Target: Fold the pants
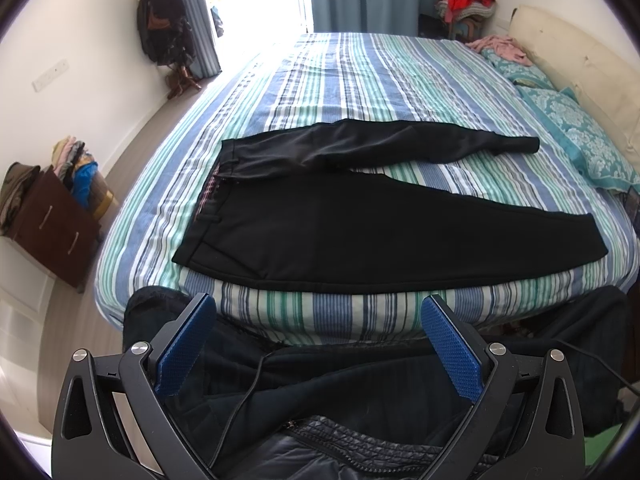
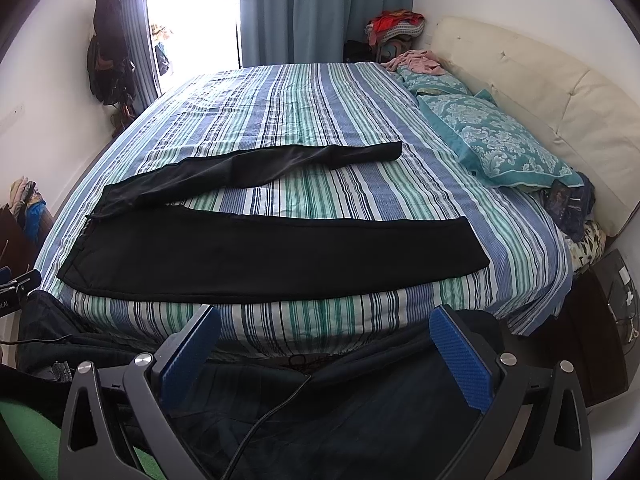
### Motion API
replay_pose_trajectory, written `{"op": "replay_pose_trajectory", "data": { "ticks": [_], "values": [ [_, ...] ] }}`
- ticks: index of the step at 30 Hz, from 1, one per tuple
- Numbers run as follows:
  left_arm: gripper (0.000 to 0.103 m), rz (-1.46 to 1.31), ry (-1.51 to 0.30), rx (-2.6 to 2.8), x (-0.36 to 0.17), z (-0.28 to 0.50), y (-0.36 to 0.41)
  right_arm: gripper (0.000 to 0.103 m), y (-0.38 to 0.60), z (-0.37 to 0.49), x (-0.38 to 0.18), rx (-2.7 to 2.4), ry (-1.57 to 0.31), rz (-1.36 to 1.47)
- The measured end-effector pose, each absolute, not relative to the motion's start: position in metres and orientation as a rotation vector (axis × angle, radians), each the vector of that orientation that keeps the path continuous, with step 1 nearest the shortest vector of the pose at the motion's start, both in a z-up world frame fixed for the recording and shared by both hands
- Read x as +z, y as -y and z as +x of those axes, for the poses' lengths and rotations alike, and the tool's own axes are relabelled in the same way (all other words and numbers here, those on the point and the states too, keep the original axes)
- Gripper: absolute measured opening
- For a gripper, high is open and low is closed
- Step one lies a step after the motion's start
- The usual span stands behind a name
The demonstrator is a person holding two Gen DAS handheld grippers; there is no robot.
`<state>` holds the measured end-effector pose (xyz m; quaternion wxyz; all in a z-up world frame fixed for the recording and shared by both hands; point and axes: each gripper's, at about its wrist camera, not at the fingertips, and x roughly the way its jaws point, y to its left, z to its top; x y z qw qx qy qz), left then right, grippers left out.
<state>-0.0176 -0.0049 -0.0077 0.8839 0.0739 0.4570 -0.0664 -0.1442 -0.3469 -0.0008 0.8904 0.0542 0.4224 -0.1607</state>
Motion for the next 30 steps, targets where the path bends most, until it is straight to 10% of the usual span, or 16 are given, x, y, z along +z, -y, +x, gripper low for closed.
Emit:
{"op": "replay_pose_trajectory", "data": {
  "ticks": [30],
  "values": [
    [0.102,0.159,-0.954,-0.13,-0.0123,-0.0148,0.0029,0.103,0.342,-0.1353,-0.0057,-0.315,-0.899,0.101]
  ]
}}
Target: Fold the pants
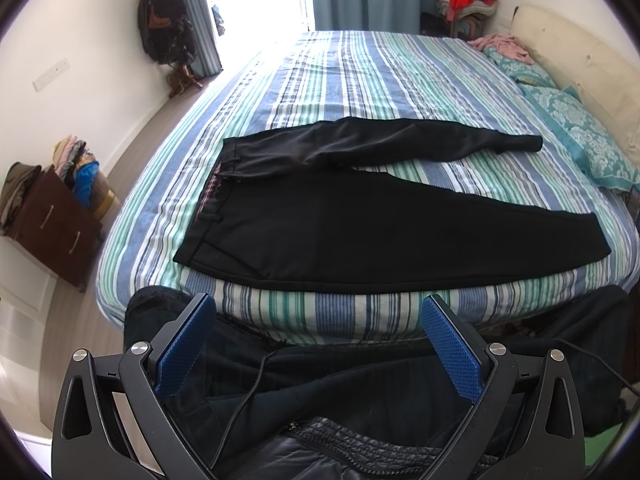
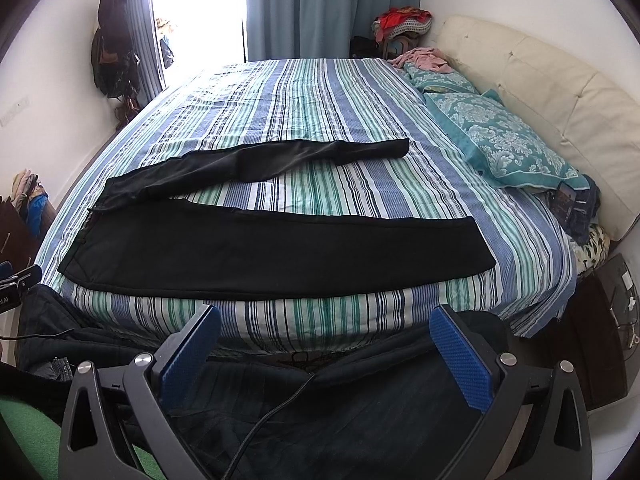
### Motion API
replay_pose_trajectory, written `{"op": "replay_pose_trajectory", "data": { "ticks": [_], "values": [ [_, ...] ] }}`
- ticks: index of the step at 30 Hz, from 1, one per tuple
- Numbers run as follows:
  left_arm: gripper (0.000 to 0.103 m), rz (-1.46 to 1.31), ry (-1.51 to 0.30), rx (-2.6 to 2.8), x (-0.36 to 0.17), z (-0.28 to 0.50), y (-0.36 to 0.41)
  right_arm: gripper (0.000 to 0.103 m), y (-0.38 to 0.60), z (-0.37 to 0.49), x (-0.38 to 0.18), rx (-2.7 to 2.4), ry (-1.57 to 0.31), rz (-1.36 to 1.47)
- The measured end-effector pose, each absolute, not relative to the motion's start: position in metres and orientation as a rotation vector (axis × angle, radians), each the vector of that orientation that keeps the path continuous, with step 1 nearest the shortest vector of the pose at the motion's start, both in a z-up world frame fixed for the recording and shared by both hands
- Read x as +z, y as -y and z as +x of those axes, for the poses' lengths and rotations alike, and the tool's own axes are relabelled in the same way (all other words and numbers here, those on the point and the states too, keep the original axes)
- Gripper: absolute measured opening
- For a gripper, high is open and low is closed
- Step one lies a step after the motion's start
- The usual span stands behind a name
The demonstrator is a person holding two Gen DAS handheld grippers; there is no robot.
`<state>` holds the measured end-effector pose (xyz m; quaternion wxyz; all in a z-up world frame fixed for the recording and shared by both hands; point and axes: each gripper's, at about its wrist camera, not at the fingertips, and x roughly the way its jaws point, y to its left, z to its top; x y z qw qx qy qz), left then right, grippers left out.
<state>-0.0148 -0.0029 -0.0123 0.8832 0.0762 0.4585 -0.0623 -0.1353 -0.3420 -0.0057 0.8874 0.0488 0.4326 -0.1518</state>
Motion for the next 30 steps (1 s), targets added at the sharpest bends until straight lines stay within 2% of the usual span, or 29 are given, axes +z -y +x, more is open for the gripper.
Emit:
{"op": "replay_pose_trajectory", "data": {
  "ticks": [30],
  "values": [
    [0.102,0.164,-0.949,-0.126,-0.0113,-0.0152,0.0063,0.103,0.3423,-0.1349,-0.0081,-0.316,-0.897,0.099]
  ]
}}
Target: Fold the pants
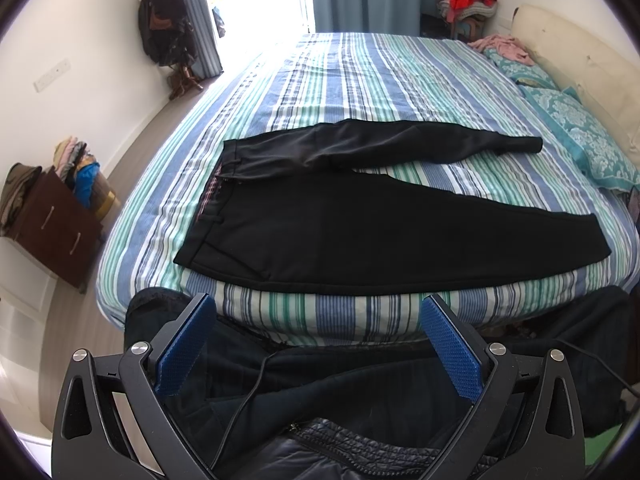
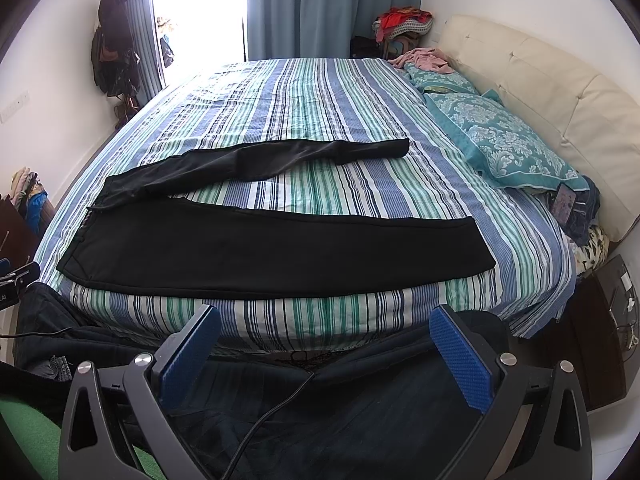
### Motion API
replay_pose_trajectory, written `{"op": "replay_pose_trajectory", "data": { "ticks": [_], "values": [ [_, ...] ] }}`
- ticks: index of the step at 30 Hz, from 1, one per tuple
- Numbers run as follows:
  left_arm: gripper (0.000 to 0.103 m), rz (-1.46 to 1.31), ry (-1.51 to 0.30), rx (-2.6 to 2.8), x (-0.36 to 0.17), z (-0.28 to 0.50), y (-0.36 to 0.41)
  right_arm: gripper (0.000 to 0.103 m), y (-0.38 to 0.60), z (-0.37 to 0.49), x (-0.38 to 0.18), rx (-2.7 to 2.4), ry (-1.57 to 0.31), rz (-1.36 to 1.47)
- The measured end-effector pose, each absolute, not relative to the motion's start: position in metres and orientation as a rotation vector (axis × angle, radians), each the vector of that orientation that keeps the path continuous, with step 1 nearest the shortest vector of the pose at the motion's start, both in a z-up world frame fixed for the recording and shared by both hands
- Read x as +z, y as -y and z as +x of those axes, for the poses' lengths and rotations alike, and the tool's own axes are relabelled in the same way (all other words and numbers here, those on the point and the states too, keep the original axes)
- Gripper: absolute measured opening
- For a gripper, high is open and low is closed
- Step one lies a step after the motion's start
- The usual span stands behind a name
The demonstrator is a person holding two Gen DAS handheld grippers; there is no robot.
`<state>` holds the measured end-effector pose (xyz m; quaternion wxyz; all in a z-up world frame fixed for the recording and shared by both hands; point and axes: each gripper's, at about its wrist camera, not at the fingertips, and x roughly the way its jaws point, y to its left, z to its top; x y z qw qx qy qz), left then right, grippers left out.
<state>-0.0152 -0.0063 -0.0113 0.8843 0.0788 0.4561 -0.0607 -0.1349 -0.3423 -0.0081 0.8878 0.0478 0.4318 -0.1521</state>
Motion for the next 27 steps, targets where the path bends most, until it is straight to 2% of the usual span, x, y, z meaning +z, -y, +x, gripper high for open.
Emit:
{"op": "replay_pose_trajectory", "data": {
  "ticks": [27],
  "values": [
    [0.102,0.166,-0.945,-0.126,-0.009,-0.0158,0.0081,0.103,0.3417,-0.1349,-0.0085,-0.317,-0.896,0.098]
  ]
}}
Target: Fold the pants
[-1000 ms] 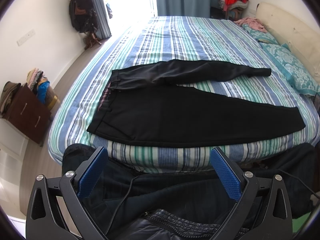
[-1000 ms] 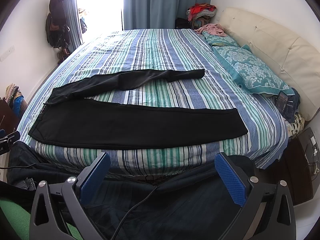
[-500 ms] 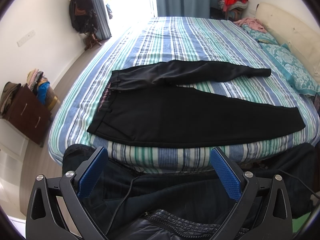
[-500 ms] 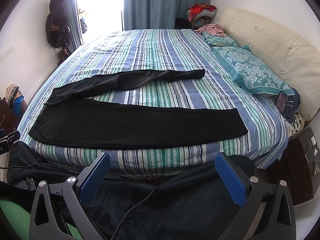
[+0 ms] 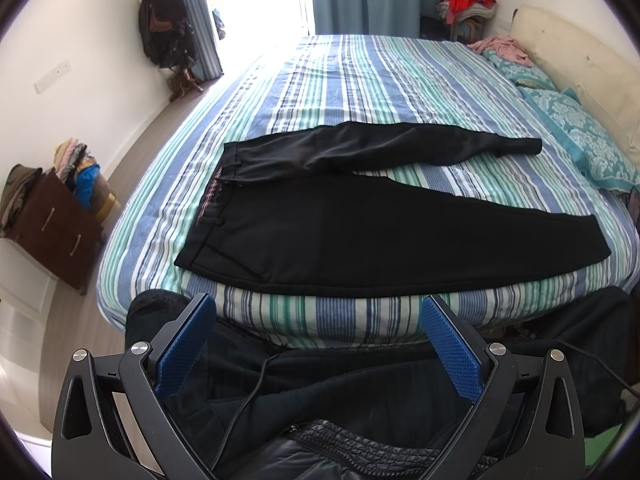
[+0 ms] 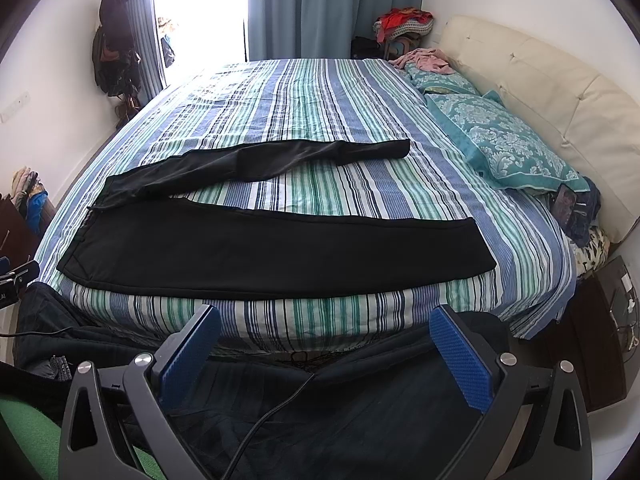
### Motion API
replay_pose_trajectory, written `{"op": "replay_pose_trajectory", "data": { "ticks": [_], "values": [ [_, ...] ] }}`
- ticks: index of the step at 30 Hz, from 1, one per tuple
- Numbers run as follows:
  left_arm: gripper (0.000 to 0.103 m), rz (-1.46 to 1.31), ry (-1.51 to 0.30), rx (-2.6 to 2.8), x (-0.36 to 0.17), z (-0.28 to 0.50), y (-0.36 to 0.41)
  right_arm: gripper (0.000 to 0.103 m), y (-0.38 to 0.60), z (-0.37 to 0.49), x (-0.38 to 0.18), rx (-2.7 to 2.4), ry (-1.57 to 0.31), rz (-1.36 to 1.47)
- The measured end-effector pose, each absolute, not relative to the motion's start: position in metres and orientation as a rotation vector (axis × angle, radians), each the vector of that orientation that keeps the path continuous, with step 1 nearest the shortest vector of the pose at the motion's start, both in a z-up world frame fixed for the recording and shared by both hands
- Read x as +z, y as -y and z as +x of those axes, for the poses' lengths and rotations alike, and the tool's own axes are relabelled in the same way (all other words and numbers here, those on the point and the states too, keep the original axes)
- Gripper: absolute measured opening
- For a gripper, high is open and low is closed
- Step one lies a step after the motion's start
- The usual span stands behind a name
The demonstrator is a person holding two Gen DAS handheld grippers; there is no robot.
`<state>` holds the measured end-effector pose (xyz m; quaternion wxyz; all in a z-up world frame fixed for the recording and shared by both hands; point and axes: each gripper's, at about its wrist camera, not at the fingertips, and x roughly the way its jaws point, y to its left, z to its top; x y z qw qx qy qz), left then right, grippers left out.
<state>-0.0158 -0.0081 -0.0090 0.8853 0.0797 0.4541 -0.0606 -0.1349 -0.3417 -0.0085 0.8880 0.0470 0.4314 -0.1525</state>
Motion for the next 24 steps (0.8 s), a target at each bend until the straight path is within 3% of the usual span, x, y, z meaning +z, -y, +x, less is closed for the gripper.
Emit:
{"op": "replay_pose_trajectory", "data": {
  "ticks": [24],
  "values": [
    [0.102,0.217,-0.903,-0.162,-0.003,-0.006,0.024,0.103,0.347,-0.126,-0.01,-0.325,-0.892,0.1]
  ]
}}
